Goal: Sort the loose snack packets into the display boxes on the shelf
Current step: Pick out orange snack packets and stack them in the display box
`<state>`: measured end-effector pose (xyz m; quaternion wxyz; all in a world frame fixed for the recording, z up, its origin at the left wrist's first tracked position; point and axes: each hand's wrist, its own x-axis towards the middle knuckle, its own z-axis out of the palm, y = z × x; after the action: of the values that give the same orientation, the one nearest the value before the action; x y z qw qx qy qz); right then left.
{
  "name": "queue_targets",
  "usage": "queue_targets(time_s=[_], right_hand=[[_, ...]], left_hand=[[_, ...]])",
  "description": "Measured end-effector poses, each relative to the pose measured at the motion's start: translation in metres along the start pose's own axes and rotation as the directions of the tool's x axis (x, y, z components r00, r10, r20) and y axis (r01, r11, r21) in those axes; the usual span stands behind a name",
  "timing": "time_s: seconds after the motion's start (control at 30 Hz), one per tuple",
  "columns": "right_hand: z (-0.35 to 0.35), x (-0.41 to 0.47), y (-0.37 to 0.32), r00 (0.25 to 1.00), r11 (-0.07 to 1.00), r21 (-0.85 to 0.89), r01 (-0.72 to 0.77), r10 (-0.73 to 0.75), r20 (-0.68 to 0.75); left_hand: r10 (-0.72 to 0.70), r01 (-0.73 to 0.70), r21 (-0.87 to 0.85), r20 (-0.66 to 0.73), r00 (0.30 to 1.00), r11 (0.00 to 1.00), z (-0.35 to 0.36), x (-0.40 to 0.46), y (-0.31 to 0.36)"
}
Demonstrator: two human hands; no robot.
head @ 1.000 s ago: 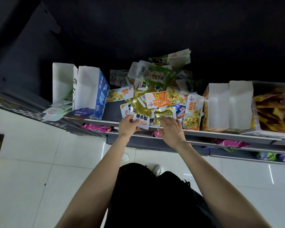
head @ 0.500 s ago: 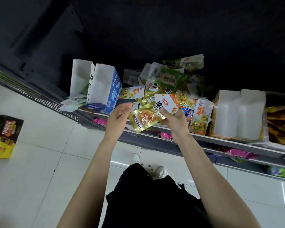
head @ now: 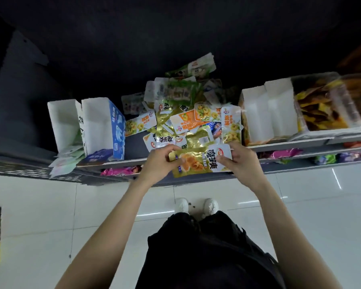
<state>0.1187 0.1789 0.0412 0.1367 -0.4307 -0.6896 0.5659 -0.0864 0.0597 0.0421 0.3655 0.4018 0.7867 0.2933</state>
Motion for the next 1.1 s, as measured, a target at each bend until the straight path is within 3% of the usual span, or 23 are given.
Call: queue_targets(time_s=[0.1,0.2,0.23,0.3,0.43,0.6,0.67,0.8,1.1], right_hand=[[-0.033,-0.023,0.023,0.947,0.997,-0.059,0.043,-0.059,-0.315],[-0.083,-0.039,0.04,0.734,0.994,-0.068,0.082,-0.106,-0.671],[-0.1,-0.042,0.041,0.658,0.988,-0.122,0.093,-0.153,-0.738],[-0.131,-0.039,0.04,0.59,0.956,-0.279,0.091,-0.278,-0.758],[-0.168,-0.006,0.048,0.618,0.812,-0.569,0.132,-0.516,-0.593],[-0.18,0.046,0.063,0.695,0.484,-0.832,0.273,-0.697,-0.177],[-0.18,0.061,0.068,0.76,0.38,-0.877,0.292,-0.649,-0.028],[-0.177,0.066,0.077,0.898,0.27,-0.914,0.304,-0.403,0.179],[-0.176,0.06,0.076,0.932,0.194,-0.923,0.333,-0.217,0.29]], left_hand=[[0.06,-0.063,-0.085,-0.029,0.998,0.994,0.025,0.016,0.019],[0.096,-0.111,-0.148,-0.108,0.99,0.983,0.058,0.039,0.046],[0.106,-0.121,-0.137,-0.107,0.988,0.983,0.072,0.048,0.056],[0.122,-0.128,-0.084,-0.083,0.989,0.988,0.105,0.065,0.075],[0.016,-0.024,-0.055,-0.126,0.992,0.998,0.171,0.094,0.099],[-0.091,0.086,-0.029,-0.217,0.972,0.996,0.209,0.114,0.11],[-0.093,0.097,0.001,-0.254,0.963,0.995,0.212,0.118,0.11],[-0.058,0.092,0.101,-0.295,0.954,0.991,0.208,0.122,0.109],[0.027,0.044,0.209,-0.325,0.945,0.977,0.212,0.123,0.103]])
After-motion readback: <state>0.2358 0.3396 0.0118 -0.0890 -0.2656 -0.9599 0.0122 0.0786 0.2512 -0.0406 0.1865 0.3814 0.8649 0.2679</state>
